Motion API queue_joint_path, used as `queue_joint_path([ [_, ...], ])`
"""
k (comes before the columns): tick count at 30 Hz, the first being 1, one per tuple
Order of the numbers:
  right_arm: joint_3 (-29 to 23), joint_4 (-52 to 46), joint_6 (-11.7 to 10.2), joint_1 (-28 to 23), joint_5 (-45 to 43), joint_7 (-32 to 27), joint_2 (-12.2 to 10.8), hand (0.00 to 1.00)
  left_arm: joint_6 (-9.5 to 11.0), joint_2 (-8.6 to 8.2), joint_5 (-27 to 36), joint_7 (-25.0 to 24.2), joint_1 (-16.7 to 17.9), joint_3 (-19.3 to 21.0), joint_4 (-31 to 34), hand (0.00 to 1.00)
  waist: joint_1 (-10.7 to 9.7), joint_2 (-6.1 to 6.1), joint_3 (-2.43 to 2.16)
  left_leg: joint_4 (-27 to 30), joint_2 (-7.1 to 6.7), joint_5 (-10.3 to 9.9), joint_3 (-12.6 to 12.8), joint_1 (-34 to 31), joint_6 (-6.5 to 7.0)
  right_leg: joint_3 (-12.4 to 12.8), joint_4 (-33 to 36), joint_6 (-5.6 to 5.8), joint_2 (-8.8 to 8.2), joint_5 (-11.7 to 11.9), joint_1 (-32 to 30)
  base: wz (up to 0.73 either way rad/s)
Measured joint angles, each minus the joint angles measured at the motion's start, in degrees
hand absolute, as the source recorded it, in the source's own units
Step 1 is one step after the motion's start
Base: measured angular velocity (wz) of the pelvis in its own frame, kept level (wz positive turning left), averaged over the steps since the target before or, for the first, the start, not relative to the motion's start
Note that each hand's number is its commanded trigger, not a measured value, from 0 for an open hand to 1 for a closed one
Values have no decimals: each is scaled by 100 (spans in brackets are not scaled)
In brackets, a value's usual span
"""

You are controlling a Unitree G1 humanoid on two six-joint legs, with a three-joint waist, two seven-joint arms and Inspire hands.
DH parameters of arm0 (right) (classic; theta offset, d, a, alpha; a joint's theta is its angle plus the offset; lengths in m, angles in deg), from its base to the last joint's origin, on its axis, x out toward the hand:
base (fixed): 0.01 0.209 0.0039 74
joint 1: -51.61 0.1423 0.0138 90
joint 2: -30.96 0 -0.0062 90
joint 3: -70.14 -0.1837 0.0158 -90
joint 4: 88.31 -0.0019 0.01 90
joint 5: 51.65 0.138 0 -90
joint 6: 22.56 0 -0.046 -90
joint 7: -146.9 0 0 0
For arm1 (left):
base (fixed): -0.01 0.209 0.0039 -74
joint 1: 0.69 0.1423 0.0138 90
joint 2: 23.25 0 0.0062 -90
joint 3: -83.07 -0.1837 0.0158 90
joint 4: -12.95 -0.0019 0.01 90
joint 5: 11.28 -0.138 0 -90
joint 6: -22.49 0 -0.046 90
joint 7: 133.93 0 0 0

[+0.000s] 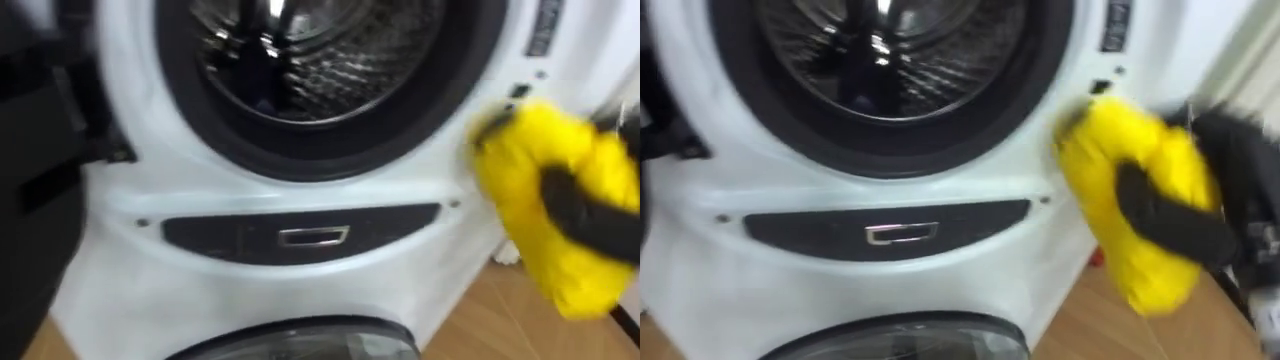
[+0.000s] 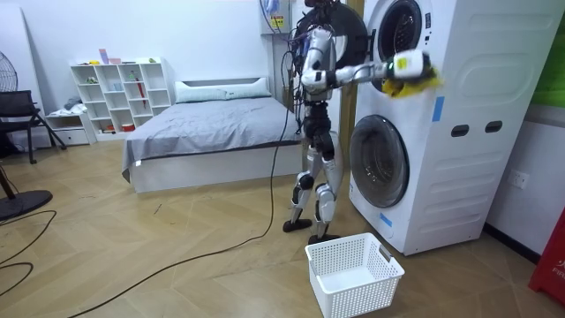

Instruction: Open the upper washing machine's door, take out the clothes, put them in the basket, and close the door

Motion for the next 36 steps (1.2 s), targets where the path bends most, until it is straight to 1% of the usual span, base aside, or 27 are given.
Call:
queue_joint_path([
  [1,-2,400,128,2,0,-51,-21,100,7,55,32,-1,-124,-113,18,0,-108,6,-17,0,-15,-5,158,-53,2,137,105,5,33,1,-158,-87],
  [2,-10,676,264,10,-1,-117,-22,100,7,83,32,-2,-256,-162,74,0,-155,70,22,1,-21,-24,402,-70,-1,336,191,15,100,8,-283,-85],
  [3,-10,763,328,11,-1,-144,-23,100,7,96,27,-4,-302,-188,100,0,-189,104,38,2,-27,-33,499,-87,-9,433,238,22,134,14,-350,-97],
  [4,-10,912,366,4,-2,-171,-26,100,25,136,26,-16,-332,-214,123,0,-309,147,62,16,-33,-42,678,-100,-20,580,310,22,184,17,-456,-82],
  [5,-8,1062,365,2,-2,-179,-27,100,41,201,44,-22,-380,-273,127,0,-439,179,44,52,-36,-44,833,-143,-23,714,354,19,231,21,-540,-75],
  [6,-8,1135,364,4,0,-188,-27,100,71,244,81,-31,-381,-333,130,0,-509,187,37,71,-30,-49,919,-148,-32,809,352,14,271,44,-561,-80],
  [7,-8,1287,362,-1,1,-211,-28,100,71,295,120,-48,-382,-392,145,0,-568,201,29,142,-20,-59,1052,-147,-48,1007,328,8,346,82,-569,-86],
  [8,-10,1408,360,0,2,-261,-39,100,-82,294,191,-46,-362,-409,77,0,-692,240,21,195,-20,-66,1056,-154,-56,1163,279,1,407,125,-568,-82],
  [9,-23,1486,336,-2,4,-286,-51,100,-117,294,197,-41,-291,-435,77,0,-762,272,22,208,-21,-67,1054,-163,-58,1208,245,-2,426,159,-563,-52],
  [10,-61,1680,323,-2,16,-352,-89,100,-120,305,200,-42,-185,-452,80,0,-873,312,35,220,-23,-67,1058,-177,-58,1273,228,-7,452,187,-572,-31],
  [11,-84,1961,318,0,63,-406,-95,100,-134,331,224,-49,-159,-501,78,0,-923,338,44,233,-23,-67,1075,-197,-58,1317,250,-7,471,190,-604,-22],
  [14,-79,2403,312,18,140,-439,-99,100,-140,364,440,-66,-196,-678,80,0,-991,431,33,259,-40,-68,1213,-365,-59,1370,310,16,474,206,-801,-10],
  [16,-60,2664,309,110,211,-445,-111,100,-173,363,564,-122,-328,-858,73,0,-988,575,60,269,-45,-68,1231,-563,-59,1449,326,66,465,244,-998,-9],
  [17,-23,2810,300,198,297,-446,-111,100,-179,362,563,-155,-373,-898,68,0,-983,632,66,278,-95,-68,1235,-645,-59,1475,336,83,459,258,-1086,-5],
  [21,99,3223,216,454,459,-508,-107,100,-223,372,595,-171,-597,-1124,67,0,-989,772,91,348,-132,-68,1237,-941,-58,1470,350,137,391,317,-1357,9],
  [23,115,3629,131,782,447,-528,-107,100,-222,367,661,-176,-737,-1273,32,0,-983,866,109,354,-157,-67,1235,-1114,-55,1475,391,170,361,350,-1550,3],
  [24,125,3749,100,891,441,-556,-107,100,-221,360,673,-177,-783,-1273,-6,0,-982,880,113,353,-195,-65,1234,-1160,-52,1487,422,177,357,353,-1608,-7],
  [25,144,3953,47,1091,435,-618,-107,100,-220,357,785,-177,-884,-1305,-82,0,-986,918,104,354,-223,-56,1238,-1257,-34,1500,461,197,344,365,-1729,-4],
  [26,161,4233,-77,1280,462,-651,-106,100,-220,345,858,-176,-1012,-1330,-182,0,-986,936,107,365,-239,-38,1239,-1352,-2,1503,461,211,324,393,-1817,0],
  [27,178,4383,-116,1365,476,-677,-103,100,-219,339,889,-175,-1071,-1339,-222,0,-985,947,105,381,-249,-34,1234,-1392,4,1500,464,211,314,407,-1857,6],
  [29,254,4728,-198,1563,482,-796,-95,100,-194,305,888,-173,-1228,-1497,-233,0,-982,1002,107,397,-264,-3,1208,-1548,59,1482,444,216,281,460,-1965,8],
  [30,323,4892,-230,1673,462,-843,-94,100,-182,263,889,-172,-1329,-1565,-263,0,-977,1048,117,388,-283,20,1201,-1614,97,1483,452,227,268,478,-2035,0],
  [31,369,5058,-235,1791,460,-860,-93,100,-112,242,908,-165,-1395,-1684,-310,0,-970,1104,129,384,-298,33,1202,-1677,120,1495,452,239,265,498,-2096,-5],
  [32,382,5235,-239,1900,461,-889,-94,100,-24,226,1004,-162,-1427,-1743,-343,0,-970,1170,118,367,-304,37,1213,-1741,129,1499,460,235,267,518,-2165,-8],
  [33,392,5318,-241,1961,467,-915,-94,100,9,228,1030,-159,-1436,-1783,-349,0,-970,1195,121,353,-308,39,1228,-1761,132,1502,477,234,268,520,-2194,-9],
  [35,494,5588,-270,2160,500,-1046,-85,100,25,226,1123,-158,-1461,-1898,-363,0,-971,1272,107,345,-313,45,1309,-1834,139,1487,601,212,269,508,-2340,-13],
  [36,543,5614,-270,2205,500,-1077,-83,100,26,226,1134,-158,-1473,-1899,-364,0,-972,1275,105,350,-313,45,1334,-1860,139,1486,649,203,269,501,-2394,-11],
])
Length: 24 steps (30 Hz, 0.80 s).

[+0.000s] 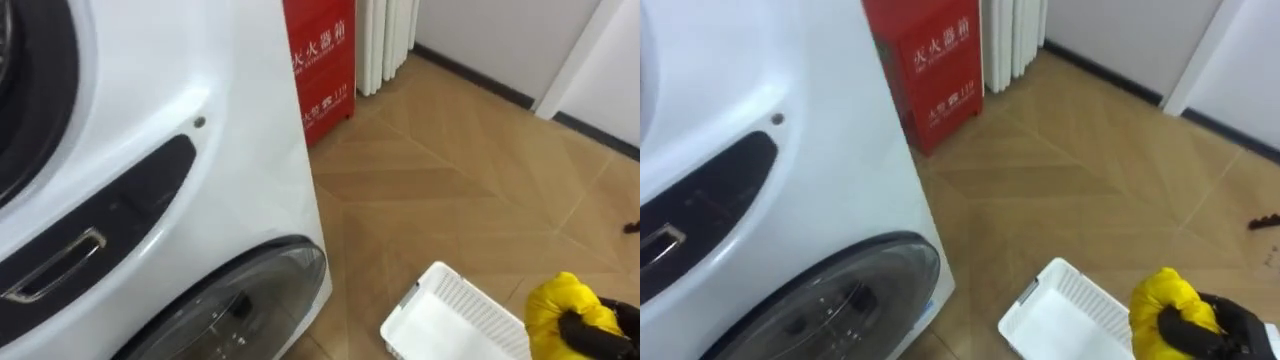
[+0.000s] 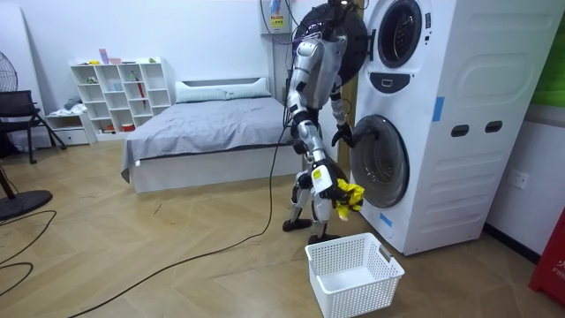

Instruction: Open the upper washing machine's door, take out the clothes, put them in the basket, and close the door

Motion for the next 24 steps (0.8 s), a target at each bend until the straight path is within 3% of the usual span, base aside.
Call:
queue_joint_path([
  [3,172,170,-49,182,-8,-59,7,100,45,-5,119,-4,-61,-136,-26,0,-1,19,-2,36,-20,9,-5,-147,4,12,138,-7,-10,-30,-190,0],
  [4,232,233,-56,243,-28,-68,7,88,109,-5,134,-8,-98,-221,-25,0,1,20,-3,54,-19,9,-10,-185,3,11,165,-11,-11,-39,-231,5],
  [6,292,248,-90,269,-21,-87,7,53,149,-20,136,-15,-159,-324,-29,0,23,38,-1,60,-16,10,-15,-212,2,0,180,-18,-9,-52,-264,4],
  [8,423,426,-201,366,-17,-164,8,4,223,-19,160,-15,-175,-418,-12,0,24,69,-10,71,-6,12,-51,-282,-3,-19,182,-29,-8,-57,-318,5],
  [9,450,450,-201,379,-5,-193,7,0,242,-19,184,-15,-188,-438,-10,0,30,73,-8,77,-11,14,-61,-304,-5,-21,187,-32,-8,-57,-337,9],
  [14,492,732,-326,406,169,-373,3,0,422,-21,197,0,-287,-441,40,0,187,79,-9,181,-20,45,-239,-449,-17,-44,176,-59,-18,-70,-418,14],
  [24,493,870,-445,487,301,-510,4,0,589,-20,378,56,-363,-442,24,0,196,46,-9,284,-32,65,-323,-609,2,-90,177,-27,-72,-141,-531,4],
])
